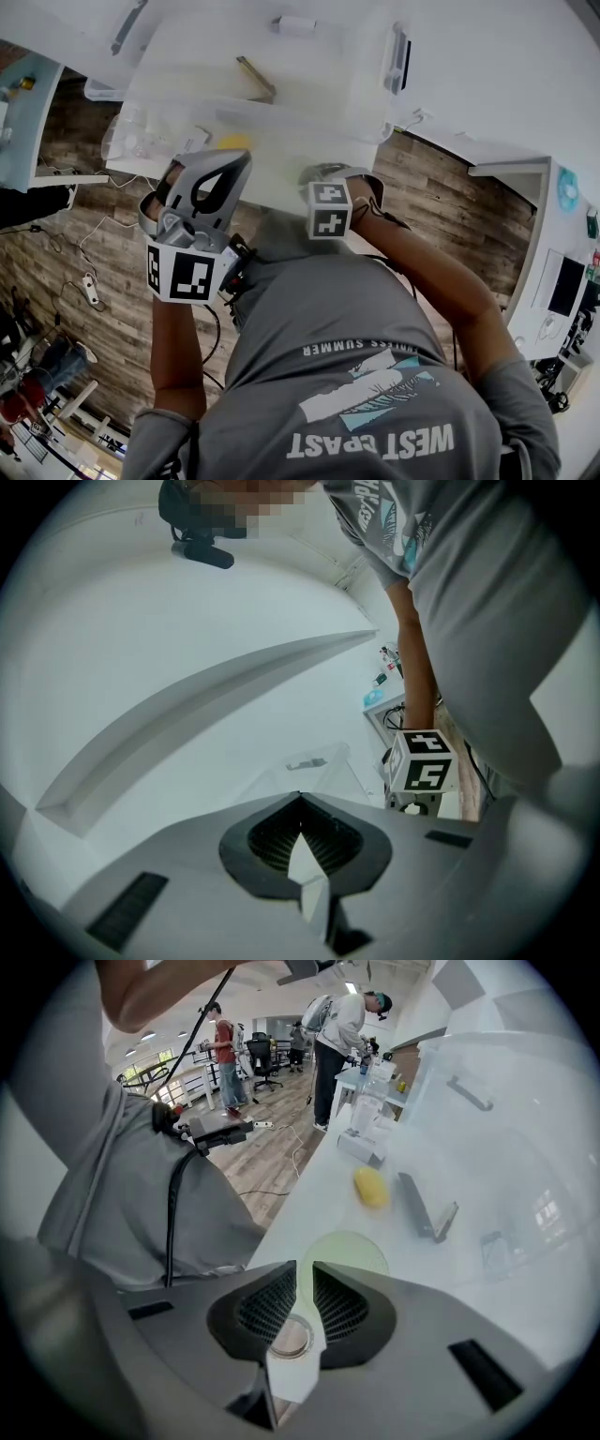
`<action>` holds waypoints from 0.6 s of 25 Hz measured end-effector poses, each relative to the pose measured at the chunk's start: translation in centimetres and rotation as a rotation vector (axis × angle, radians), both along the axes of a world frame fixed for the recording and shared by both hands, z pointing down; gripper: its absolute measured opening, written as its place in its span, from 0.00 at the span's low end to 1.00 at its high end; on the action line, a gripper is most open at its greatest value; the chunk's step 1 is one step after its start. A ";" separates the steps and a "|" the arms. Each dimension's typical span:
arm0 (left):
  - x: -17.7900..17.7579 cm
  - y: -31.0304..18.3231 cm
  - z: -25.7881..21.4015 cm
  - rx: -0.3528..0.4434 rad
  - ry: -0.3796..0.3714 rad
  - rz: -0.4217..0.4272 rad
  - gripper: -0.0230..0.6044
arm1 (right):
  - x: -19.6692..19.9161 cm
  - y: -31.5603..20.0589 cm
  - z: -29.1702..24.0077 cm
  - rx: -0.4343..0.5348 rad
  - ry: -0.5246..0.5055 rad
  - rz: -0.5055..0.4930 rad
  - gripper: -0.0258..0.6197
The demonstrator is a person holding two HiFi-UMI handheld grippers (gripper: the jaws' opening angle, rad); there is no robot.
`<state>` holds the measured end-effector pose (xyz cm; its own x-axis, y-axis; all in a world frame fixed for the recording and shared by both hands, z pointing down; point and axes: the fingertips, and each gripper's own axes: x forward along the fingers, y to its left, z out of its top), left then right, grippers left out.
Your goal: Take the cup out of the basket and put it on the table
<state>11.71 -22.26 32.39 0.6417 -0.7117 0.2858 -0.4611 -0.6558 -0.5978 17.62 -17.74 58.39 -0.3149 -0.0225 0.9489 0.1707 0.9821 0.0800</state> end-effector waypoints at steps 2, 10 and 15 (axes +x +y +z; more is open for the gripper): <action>-0.1 0.2 -0.1 0.001 -0.005 0.000 0.05 | 0.0 -0.3 -0.7 0.013 -0.021 0.013 0.14; -0.1 1.3 -1.6 0.009 -0.008 0.006 0.05 | -1.3 -3.0 -12.1 0.219 -0.359 0.169 0.10; 0.0 2.1 -2.8 0.017 0.002 0.031 0.05 | -1.9 -2.3 -23.8 0.311 -0.680 0.219 0.06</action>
